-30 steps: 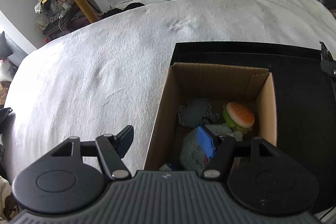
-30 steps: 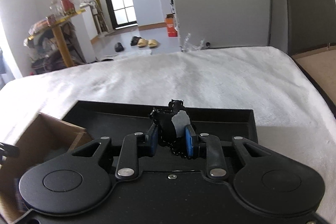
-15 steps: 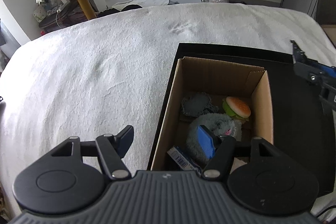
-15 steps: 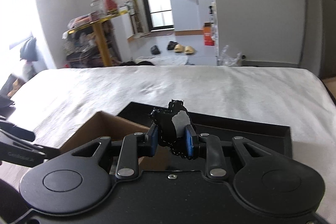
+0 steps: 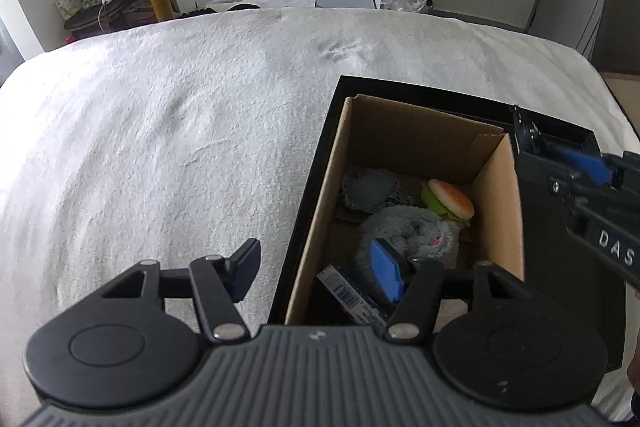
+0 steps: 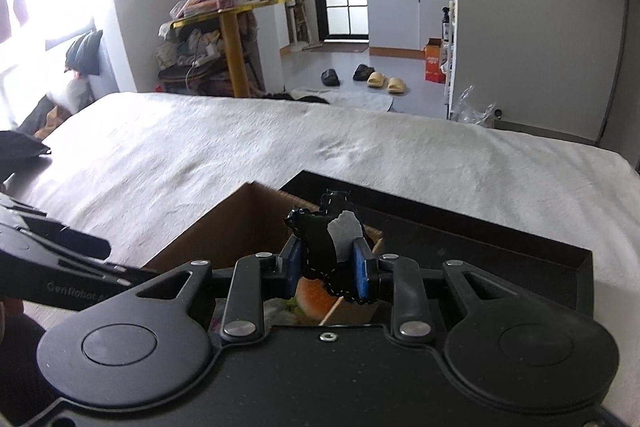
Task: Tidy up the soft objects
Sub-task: 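Carry the black object with the right gripper into the box and release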
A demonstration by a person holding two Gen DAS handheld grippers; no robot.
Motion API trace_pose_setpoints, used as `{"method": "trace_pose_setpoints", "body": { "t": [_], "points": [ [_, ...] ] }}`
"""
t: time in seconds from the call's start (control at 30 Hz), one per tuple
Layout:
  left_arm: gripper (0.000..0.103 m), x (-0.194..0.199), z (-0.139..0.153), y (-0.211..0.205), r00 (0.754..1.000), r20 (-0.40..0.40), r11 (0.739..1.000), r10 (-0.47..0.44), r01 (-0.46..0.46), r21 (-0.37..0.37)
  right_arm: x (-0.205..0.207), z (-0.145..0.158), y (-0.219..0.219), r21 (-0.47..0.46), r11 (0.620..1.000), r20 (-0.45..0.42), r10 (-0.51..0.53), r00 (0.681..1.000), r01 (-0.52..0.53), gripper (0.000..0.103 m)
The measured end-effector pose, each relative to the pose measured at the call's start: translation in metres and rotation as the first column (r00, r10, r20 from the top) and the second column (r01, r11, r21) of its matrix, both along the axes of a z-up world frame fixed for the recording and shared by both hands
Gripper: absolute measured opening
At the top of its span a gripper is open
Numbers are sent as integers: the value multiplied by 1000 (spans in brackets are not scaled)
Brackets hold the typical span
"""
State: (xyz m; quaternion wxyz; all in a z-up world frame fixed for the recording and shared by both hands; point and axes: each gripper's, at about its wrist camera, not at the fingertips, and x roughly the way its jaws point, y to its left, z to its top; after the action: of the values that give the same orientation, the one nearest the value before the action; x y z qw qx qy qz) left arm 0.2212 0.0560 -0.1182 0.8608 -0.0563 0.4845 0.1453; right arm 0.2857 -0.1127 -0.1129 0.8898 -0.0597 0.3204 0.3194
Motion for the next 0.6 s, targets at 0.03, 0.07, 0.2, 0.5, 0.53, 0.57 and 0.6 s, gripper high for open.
{"method": "trace_pose_setpoints", "body": {
  "t": [0.03,0.07,0.2,0.5,0.53,0.57,0.6],
  "points": [
    [56,-1,-1,1,1000,0,1000,1,-1,-5,-2,0,3,0,1000,-4,8,1000,-8,27],
    [53,-1,-3,4,1000,0,1000,4,-4,-13,-6,0,5,-3,1000,-5,13,1000,-13,27],
    [43,-1,-8,13,1000,4,999,8,-8,-52,-13,-1,14,-24,999,-11,28,1000,-28,27],
    [23,-2,-29,23,1000,-22,989,-18,14,-145,-21,-12,21,-58,998,-50,-3,999,0,27],
    [20,-3,-31,24,1000,-22,989,-19,15,-145,-22,-13,21,-63,998,-54,-10,998,7,27],
    [18,-4,-33,24,1000,-20,990,-21,18,-142,-23,-14,22,-67,998,-58,-21,998,17,27],
    [17,-5,-34,25,1000,-20,990,-23,20,-139,-23,-16,22,-69,997,-65,-37,997,32,27]
  ]
}}
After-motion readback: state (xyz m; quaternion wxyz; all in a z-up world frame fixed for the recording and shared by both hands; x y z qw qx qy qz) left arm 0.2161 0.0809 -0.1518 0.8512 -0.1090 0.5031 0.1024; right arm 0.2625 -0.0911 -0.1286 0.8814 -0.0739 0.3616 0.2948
